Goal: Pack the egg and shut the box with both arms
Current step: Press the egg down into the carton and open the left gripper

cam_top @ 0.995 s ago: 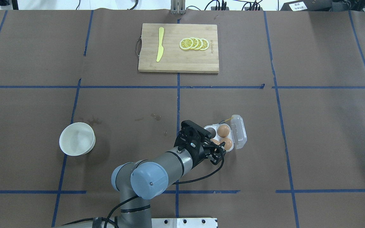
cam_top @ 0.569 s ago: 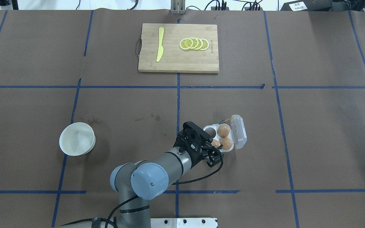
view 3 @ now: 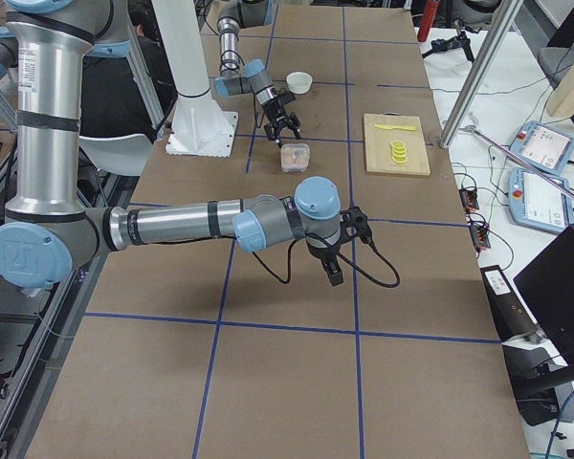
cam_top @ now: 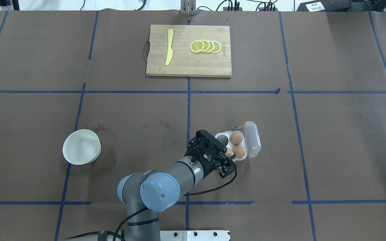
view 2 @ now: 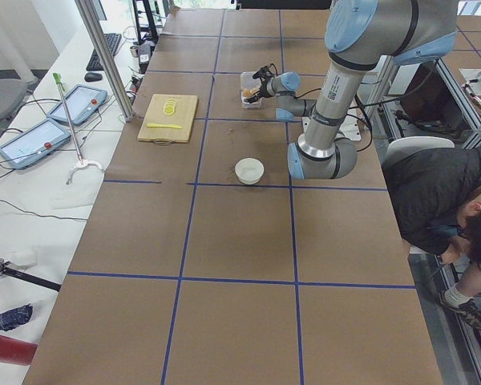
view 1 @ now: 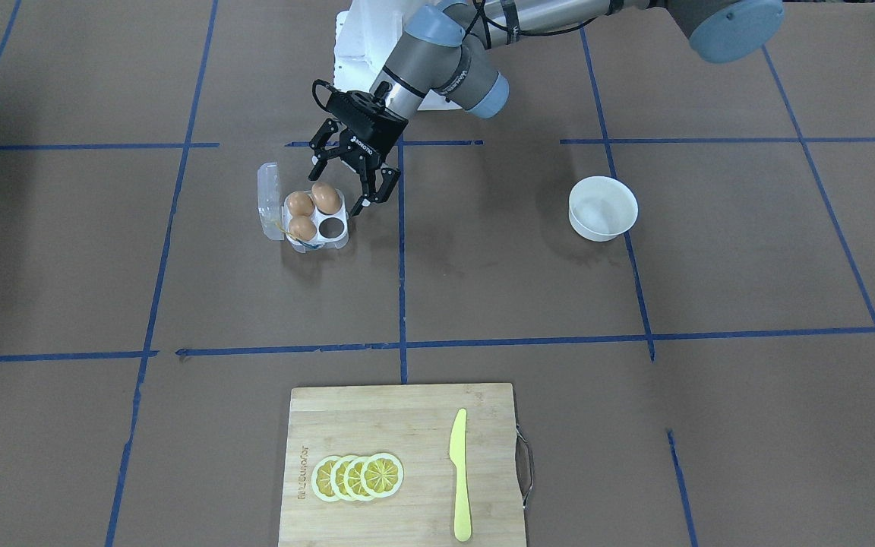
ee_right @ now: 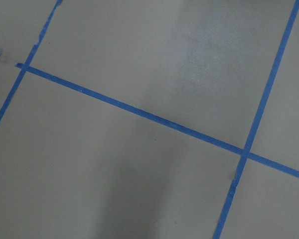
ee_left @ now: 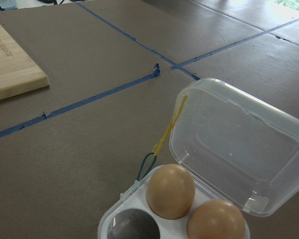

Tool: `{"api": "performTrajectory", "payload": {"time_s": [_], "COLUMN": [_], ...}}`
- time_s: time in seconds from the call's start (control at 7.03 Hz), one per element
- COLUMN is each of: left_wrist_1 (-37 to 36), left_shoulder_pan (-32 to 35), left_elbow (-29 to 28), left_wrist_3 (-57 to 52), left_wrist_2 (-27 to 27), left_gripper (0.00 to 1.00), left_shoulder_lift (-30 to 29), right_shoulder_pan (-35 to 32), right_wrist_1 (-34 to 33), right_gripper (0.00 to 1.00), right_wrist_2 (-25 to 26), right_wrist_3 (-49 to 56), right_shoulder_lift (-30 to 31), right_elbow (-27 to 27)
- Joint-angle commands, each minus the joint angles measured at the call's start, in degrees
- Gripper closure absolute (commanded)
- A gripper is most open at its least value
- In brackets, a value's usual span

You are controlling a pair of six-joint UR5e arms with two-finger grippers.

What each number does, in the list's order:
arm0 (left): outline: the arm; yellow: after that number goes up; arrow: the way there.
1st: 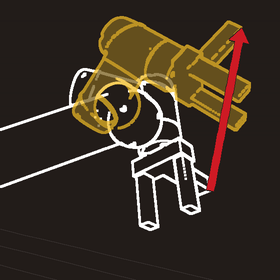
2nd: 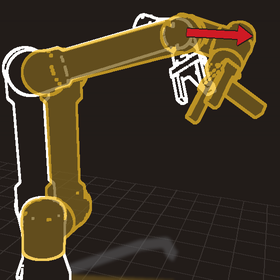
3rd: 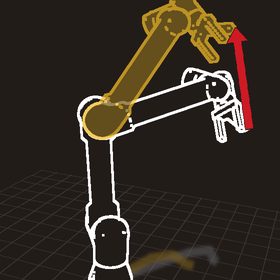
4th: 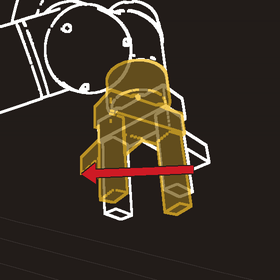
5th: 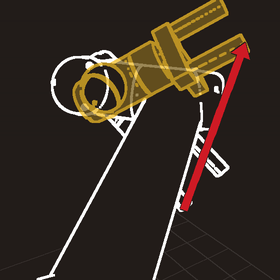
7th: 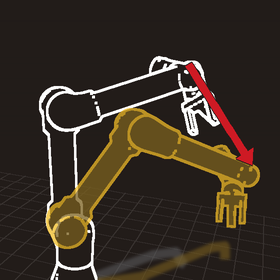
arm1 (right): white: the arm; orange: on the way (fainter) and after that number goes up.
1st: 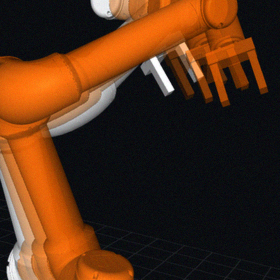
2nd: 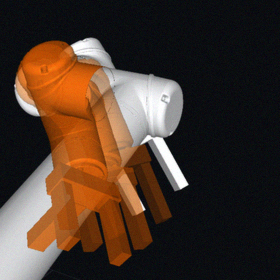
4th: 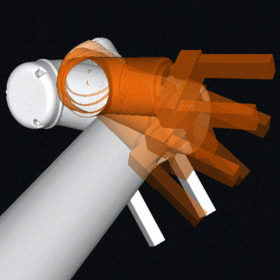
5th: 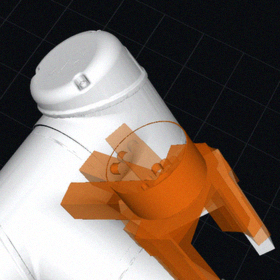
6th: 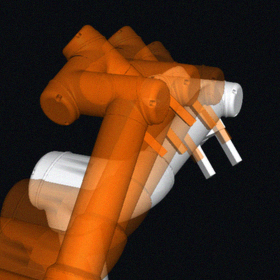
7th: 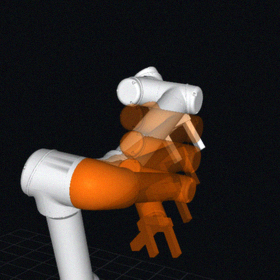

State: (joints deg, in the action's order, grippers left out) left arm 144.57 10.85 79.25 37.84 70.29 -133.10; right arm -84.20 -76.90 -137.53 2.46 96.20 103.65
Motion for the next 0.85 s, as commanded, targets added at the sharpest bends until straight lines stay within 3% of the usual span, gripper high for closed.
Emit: {"api": "performTrajectory", "payload": {"time_s": [0.0, 0.71], "left_wrist_1": [-0.08, -1.31], "left_shoulder_pan": [-0.04, 0.23], "left_elbow": [-0.5, 0.11], "left_wrist_3": [-0.13, -1.71], "left_wrist_2": [-1.2, -2.0], "left_gripper": [0.01, 0.01], "left_shoulder_lift": [-0.05, -0.4], "right_shoulder_pan": [0.0, 0.0], "right_wrist_1": [0.0, 0.0], "right_gripper": [0.0, 0.0], "right_wrist_2": [-0.02, -0.02], "right_wrist_3": [0.0, 0.0], "right_shoulder_lift": [0.04, 0.04], "right_elbow": [-0.02, -0.11]}}
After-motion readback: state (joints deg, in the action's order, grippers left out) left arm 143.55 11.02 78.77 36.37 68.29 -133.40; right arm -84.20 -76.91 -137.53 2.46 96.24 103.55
